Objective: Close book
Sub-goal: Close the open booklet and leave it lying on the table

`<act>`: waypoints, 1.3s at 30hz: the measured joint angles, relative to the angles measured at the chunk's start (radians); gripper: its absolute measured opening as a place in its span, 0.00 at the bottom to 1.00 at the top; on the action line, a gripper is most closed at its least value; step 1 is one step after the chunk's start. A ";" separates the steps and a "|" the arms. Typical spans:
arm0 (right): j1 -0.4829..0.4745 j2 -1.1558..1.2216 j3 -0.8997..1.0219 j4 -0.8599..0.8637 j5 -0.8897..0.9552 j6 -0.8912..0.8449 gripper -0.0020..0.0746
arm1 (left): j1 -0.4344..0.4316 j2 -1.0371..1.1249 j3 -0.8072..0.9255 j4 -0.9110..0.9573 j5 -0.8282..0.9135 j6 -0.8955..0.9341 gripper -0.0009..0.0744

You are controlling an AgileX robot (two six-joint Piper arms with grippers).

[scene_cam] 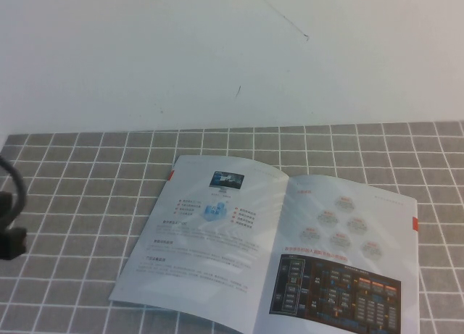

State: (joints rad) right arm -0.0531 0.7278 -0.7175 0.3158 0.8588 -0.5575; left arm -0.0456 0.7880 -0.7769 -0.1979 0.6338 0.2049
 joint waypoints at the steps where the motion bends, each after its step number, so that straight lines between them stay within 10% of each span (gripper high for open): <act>1: 0.000 0.046 -0.006 0.031 0.016 -0.032 0.02 | 0.000 0.034 -0.022 -0.041 0.016 0.026 0.01; 17: 0.084 0.699 -0.021 0.419 -0.167 -0.441 0.02 | 0.000 0.645 -0.183 -0.615 0.028 0.394 0.01; 39: 0.217 1.043 -0.034 0.450 -0.448 -0.530 0.02 | 0.000 1.085 -0.271 -0.665 -0.222 0.547 0.01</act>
State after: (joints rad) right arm 0.1644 1.7707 -0.7515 0.7661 0.4110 -1.0874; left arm -0.0456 1.8732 -1.0478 -0.8628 0.4119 0.7517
